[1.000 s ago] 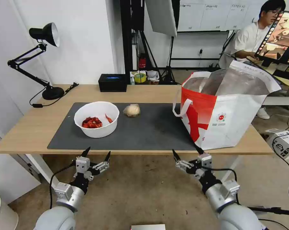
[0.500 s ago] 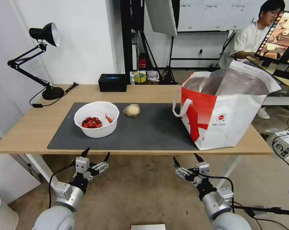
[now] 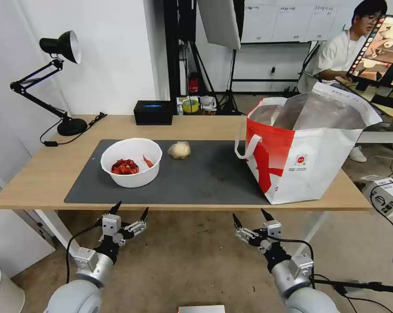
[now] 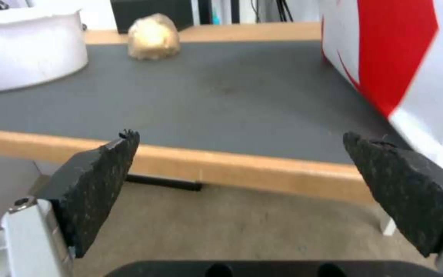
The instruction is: Pick up the trash from the table and place it into the takeout bag.
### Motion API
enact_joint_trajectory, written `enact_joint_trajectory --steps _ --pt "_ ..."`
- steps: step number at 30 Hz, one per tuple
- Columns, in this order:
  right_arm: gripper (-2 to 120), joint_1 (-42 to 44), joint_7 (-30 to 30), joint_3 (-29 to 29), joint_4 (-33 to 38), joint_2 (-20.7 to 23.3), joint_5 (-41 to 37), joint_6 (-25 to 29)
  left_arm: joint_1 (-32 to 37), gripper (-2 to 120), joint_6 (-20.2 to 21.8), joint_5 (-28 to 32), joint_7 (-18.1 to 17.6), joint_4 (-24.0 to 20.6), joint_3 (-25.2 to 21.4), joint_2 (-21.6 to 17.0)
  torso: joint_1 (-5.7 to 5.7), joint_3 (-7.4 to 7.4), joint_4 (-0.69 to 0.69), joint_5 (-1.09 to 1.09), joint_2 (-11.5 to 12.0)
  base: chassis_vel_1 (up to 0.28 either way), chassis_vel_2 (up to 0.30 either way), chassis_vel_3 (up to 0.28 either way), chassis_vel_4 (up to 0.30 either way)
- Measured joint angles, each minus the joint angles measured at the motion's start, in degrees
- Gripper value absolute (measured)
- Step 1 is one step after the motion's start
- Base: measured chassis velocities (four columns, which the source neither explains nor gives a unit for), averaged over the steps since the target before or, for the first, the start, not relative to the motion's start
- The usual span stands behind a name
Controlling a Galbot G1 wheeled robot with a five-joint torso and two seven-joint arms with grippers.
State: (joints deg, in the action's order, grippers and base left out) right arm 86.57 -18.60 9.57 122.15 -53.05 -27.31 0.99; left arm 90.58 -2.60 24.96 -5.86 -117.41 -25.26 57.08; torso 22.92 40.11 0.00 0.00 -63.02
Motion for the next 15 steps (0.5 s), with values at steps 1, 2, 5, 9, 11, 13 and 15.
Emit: enact_joint_trajectory --steps 1,2,5,9,11,13,15 --pt "100 -0.64 0.12 -0.18 -0.06 0.07 -0.07 -0.03 -0.02 100 0.00 0.01 0.00 0.03 0.02 0.00 0.00 0.00 0.00 0.00 0.00 0.000 0.000 0.000 0.000" --pt "100 -1.48 0.40 -0.38 -0.16 0.20 -0.41 -0.04 -0.03 100 0.01 0.02 0.00 0.06 0.03 0.02 0.00 0.00 0.00 0.00 0.00 0.000 0.000 0.000 0.000" --pt "100 -4.14 2.27 -0.91 -0.22 0.41 -3.10 0.09 -0.03 100 0.01 0.04 0.00 0.06 0.04 0.07 0.00 0.00 0.00 0.00 0.00 0.000 0.000 0.000 0.000" --pt "100 -7.04 4.37 -1.59 -0.29 0.48 -6.08 0.26 -0.03 100 0.01 0.06 0.00 0.06 0.02 0.04 0.00 0.00 0.00 0.00 0.00 0.000 0.000 0.000 0.000" --pt "100 -10.07 6.13 -2.41 -1.01 0.66 -8.25 0.46 -0.03 100 0.01 0.07 0.00 0.04 -0.04 -0.15 0.00 0.00 0.01 0.00 0.00 0.000 0.000 0.000 0.000" --pt "100 -10.44 6.37 -2.51 -1.11 0.71 -8.52 0.48 -0.03 100 0.01 0.08 -0.01 0.03 -0.05 -0.18 0.00 0.00 0.01 0.00 0.00 0.000 0.000 0.000 0.000" --pt "100 -14.41 8.80 -3.91 -2.52 1.60 -11.37 0.49 0.03 100 0.01 0.17 0.00 -0.10 -0.17 -0.38 0.00 0.00 0.00 0.00 0.00 0.000 0.000 0.000 0.000"
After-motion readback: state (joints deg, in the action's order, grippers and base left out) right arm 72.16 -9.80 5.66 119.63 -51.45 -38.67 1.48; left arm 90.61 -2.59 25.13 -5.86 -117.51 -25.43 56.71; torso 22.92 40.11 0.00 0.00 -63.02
